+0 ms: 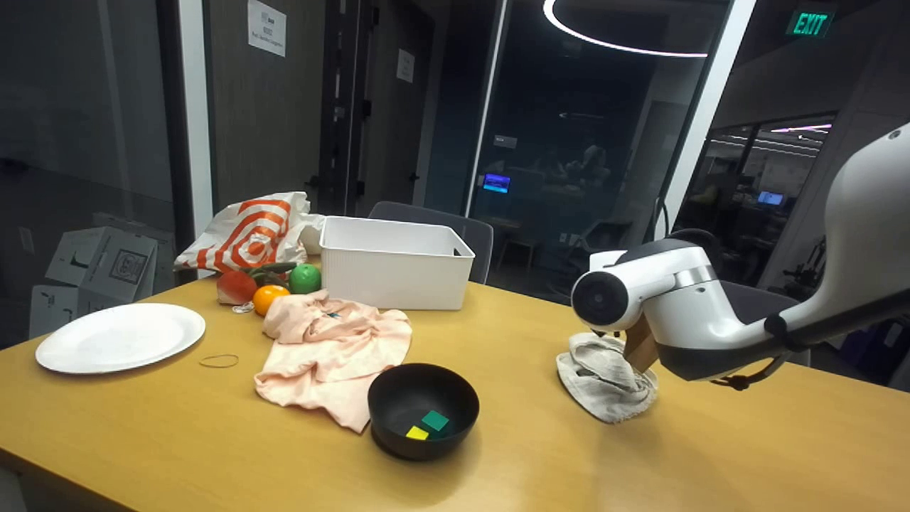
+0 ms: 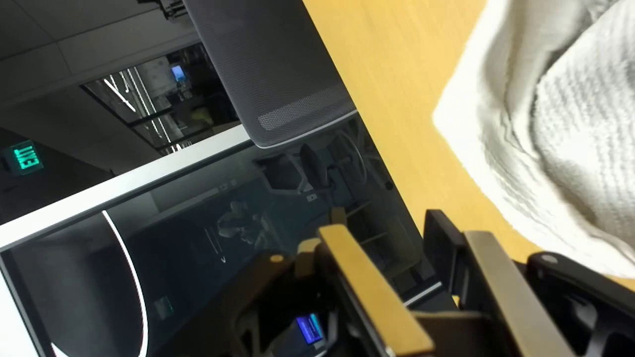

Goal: Take the toy blocks off of the kitchen towel by picking it up

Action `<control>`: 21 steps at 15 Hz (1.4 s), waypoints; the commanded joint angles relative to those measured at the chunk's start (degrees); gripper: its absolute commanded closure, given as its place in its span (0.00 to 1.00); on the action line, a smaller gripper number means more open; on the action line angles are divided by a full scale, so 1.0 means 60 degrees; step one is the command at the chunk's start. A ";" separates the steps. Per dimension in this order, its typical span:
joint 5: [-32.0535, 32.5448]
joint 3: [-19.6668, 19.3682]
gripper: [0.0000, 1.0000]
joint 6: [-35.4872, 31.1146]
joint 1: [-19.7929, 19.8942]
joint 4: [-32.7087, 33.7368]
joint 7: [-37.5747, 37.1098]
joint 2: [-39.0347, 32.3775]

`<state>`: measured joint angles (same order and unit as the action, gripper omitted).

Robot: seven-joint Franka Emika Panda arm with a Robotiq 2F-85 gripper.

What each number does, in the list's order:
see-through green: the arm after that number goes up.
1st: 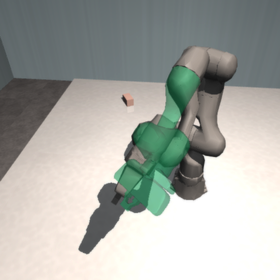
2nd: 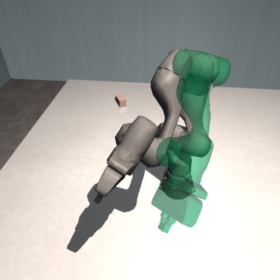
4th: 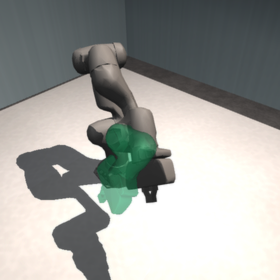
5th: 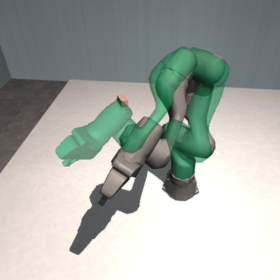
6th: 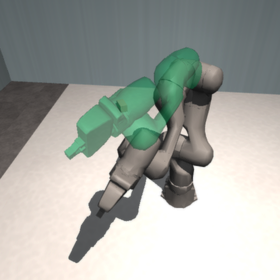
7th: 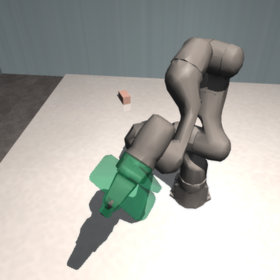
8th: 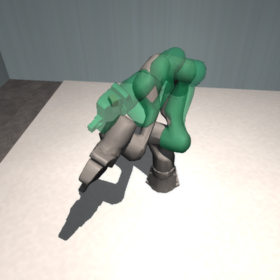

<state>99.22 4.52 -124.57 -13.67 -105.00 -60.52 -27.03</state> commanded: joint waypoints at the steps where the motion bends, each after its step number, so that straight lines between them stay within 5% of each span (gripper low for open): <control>1: -0.1189 0.0543 0.21 -0.0543 0.0671 -0.0375 0.0564 0.0637; 4: -0.2974 0.0809 0.01 -0.1924 0.1193 -0.0745 0.1522 0.1184; 8: -0.5542 0.0811 0.00 -0.3429 0.1504 -0.1315 0.3115 0.1413; 12: -0.8461 0.1224 0.00 -0.3663 0.1867 -0.1721 0.4688 0.0981; 13: -0.9218 0.0809 0.01 -0.3683 0.1458 -0.1772 0.4990 0.0943; 21: -1.2048 -0.0017 0.00 -0.3925 0.0801 -0.1695 0.6258 0.0774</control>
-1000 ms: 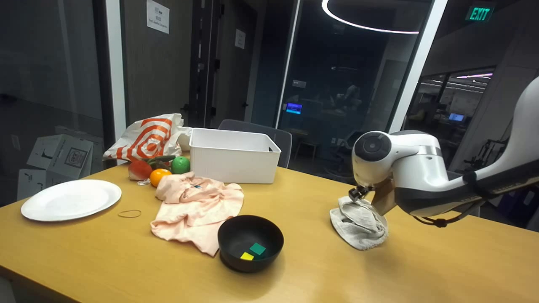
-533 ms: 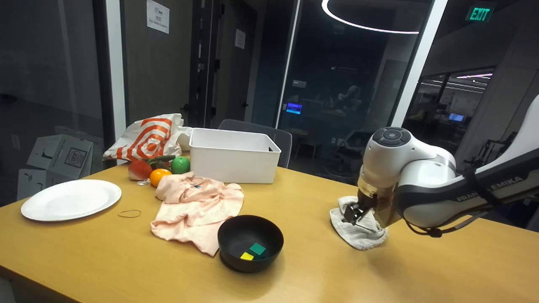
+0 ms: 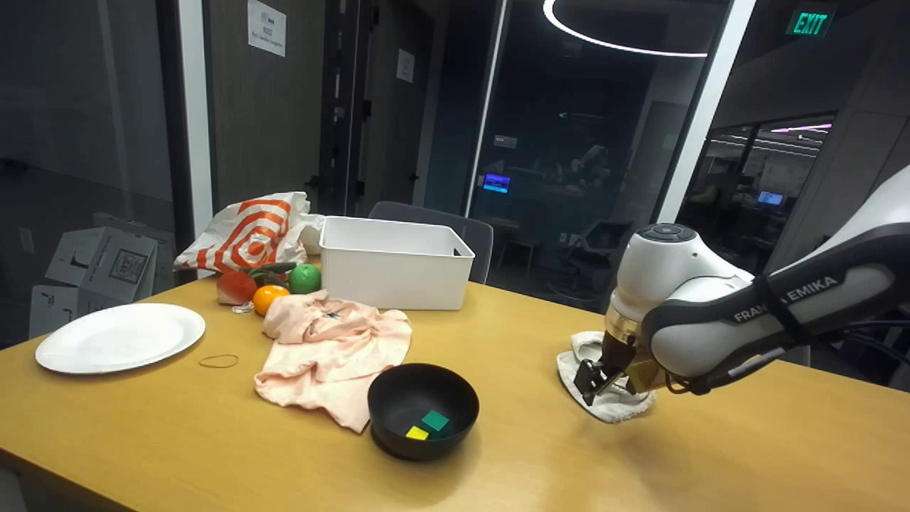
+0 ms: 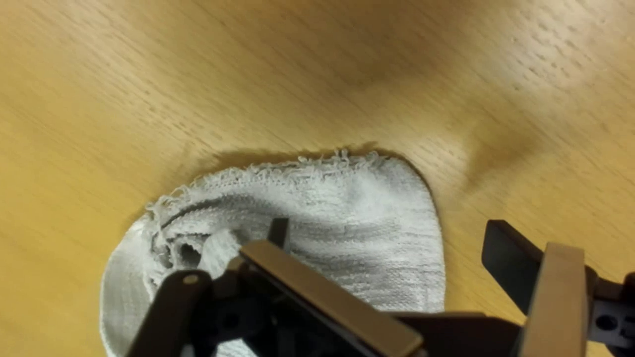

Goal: Take the toy blocks off of the kitchen towel by picking it up

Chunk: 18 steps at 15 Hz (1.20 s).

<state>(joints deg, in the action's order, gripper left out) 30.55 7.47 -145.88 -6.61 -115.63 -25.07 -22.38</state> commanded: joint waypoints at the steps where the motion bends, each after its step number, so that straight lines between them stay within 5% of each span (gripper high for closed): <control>1: -0.0534 -0.0747 0.00 -0.0442 -0.0528 0.0142 0.0129 -0.0010; 7: -0.0008 -0.1978 0.00 -0.0601 -0.1239 0.0578 -0.0760 -0.0280; 18: -0.1645 -0.2500 0.00 -0.0601 -0.1322 0.1808 -0.2158 -0.1353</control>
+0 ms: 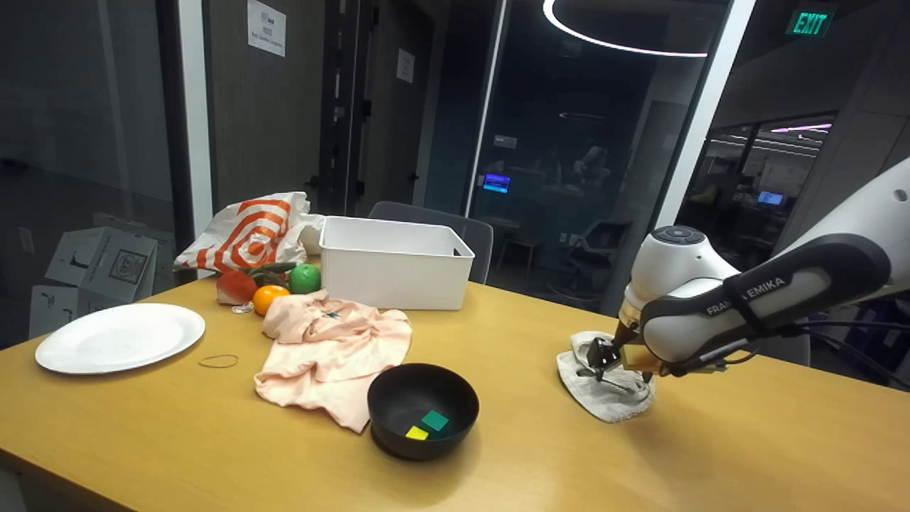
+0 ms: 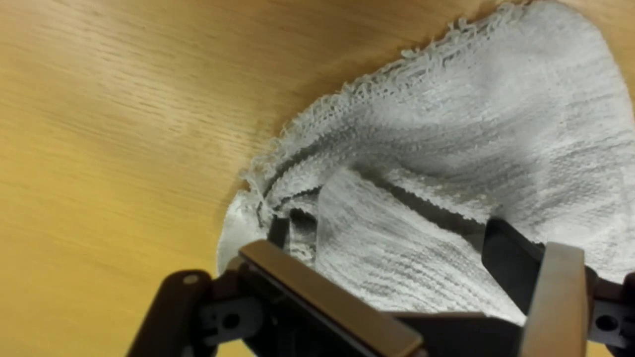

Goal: Take the toy blocks off of the kitchen towel by picking it up

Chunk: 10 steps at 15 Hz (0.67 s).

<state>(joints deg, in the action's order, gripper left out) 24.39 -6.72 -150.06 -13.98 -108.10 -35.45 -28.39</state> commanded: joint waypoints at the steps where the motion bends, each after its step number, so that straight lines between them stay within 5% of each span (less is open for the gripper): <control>1: -0.0880 -0.0109 0.00 0.0103 -0.0065 0.0593 -0.0469 -0.0386; 2: -0.1047 -0.0139 0.00 0.0081 -0.0093 0.0651 -0.0578 -0.0425; 3: -0.1212 -0.0124 0.25 0.0034 -0.0087 0.0652 -0.0611 -0.0403; 4: -0.1340 -0.0112 0.26 -0.0007 -0.0089 0.0651 -0.0620 -0.0374; 10: -0.1446 -0.0143 0.72 -0.0116 -0.0148 0.0622 -0.0660 -0.0219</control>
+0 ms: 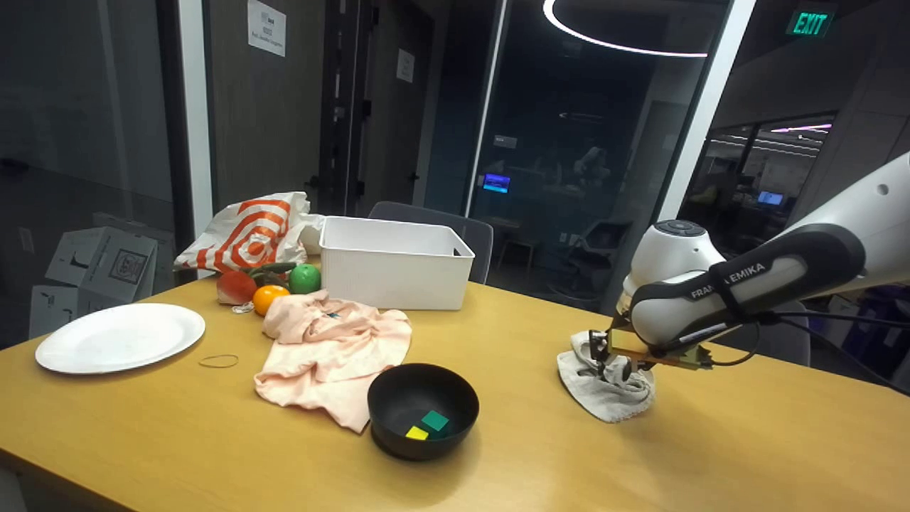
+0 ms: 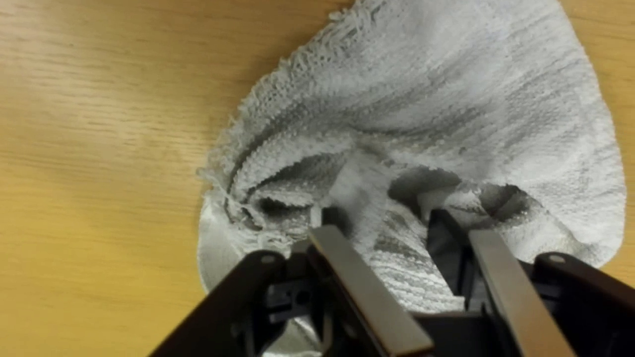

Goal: Take the toy blocks off of the kitchen towel by picking it up

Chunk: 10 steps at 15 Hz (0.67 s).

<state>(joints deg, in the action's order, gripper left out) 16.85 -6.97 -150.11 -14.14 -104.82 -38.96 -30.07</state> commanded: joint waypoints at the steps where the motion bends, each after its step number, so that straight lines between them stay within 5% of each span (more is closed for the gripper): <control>1: -0.0224 -0.0086 0.80 -0.0100 -0.0101 0.0068 -0.0060 0.0057; 5: -0.0272 -0.0109 0.90 -0.0138 -0.0049 -0.0044 -0.0038 0.0078; 10: 0.0138 -0.0388 0.83 -0.0297 -0.0267 -0.0226 -0.0193 0.0472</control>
<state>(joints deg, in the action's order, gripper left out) 16.37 -7.43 -150.23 -14.11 -104.90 -39.12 -29.82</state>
